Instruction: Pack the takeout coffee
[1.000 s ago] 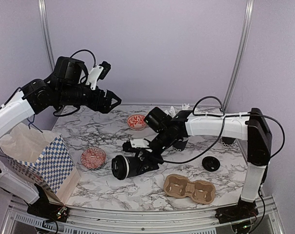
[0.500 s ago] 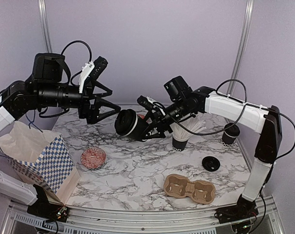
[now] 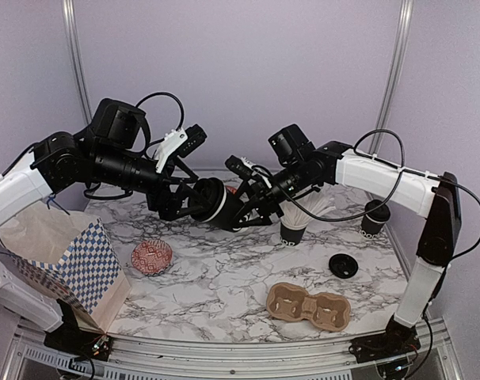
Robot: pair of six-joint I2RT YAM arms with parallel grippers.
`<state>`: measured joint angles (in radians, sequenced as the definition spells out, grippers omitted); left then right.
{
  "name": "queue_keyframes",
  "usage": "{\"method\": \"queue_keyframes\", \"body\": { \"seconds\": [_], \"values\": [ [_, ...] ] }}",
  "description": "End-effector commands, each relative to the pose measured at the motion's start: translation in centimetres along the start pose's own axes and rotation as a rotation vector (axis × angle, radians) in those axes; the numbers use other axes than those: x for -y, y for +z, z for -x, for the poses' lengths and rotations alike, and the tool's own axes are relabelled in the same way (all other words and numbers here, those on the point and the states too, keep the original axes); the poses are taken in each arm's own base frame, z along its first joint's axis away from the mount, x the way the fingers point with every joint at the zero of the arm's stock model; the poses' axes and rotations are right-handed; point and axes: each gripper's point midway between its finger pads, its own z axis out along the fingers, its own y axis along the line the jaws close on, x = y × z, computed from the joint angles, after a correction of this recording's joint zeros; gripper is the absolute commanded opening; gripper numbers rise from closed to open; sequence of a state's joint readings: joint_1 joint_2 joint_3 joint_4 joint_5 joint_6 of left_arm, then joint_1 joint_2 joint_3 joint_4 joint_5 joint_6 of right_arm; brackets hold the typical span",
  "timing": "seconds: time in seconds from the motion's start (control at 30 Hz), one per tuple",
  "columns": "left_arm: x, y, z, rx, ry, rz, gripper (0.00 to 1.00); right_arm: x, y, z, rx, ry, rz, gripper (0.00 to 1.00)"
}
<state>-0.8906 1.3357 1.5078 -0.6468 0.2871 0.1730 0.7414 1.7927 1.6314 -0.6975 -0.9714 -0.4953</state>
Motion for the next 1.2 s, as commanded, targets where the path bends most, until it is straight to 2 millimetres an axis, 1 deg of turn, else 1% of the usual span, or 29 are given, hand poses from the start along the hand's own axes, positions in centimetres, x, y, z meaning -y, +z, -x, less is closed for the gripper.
{"method": "queue_keyframes", "body": {
  "seconds": [0.0,0.17,0.5,0.63,0.77,0.87,1.0,1.07,1.17],
  "values": [
    [-0.1,0.1,-0.8,-0.041,0.012,0.016,0.90,-1.5,-0.9,1.5,0.036,-0.028,0.019,0.66],
    [-0.6,0.7,-1.4,-0.068,0.005,0.030,0.85,-1.6,-0.9,1.5,0.037,-0.029,0.025,0.66],
    [-0.5,1.6,-2.0,-0.100,-0.007,0.008,0.72,-1.4,-0.8,1.2,0.029,-0.028,0.019,0.67],
    [-0.8,1.4,-1.7,-0.097,-0.002,0.032,0.70,-1.0,-1.0,1.1,0.013,-0.033,-0.017,0.78],
    [-1.7,1.3,-1.8,-0.115,-0.003,0.082,0.69,-1.0,-2.1,1.2,-0.025,-0.065,-0.086,0.98],
    [-3.1,1.6,-2.4,-0.157,-0.013,0.144,0.68,-1.2,-3.6,1.4,-0.044,-0.087,-0.148,0.99],
    [-6.4,2.6,-3.9,-0.250,-0.068,0.254,0.68,-1.2,-6.3,1.6,-0.059,-0.104,-0.239,0.99],
    [-7.6,3.4,-4.2,-0.289,-0.100,0.281,0.68,-1.5,-7.7,1.8,-0.046,-0.114,-0.271,0.99],
    [-10.4,4.3,-4.9,-0.353,-0.156,0.373,0.68,-2.0,-9.5,2.2,-0.027,-0.131,-0.310,0.99]
  ]
}}
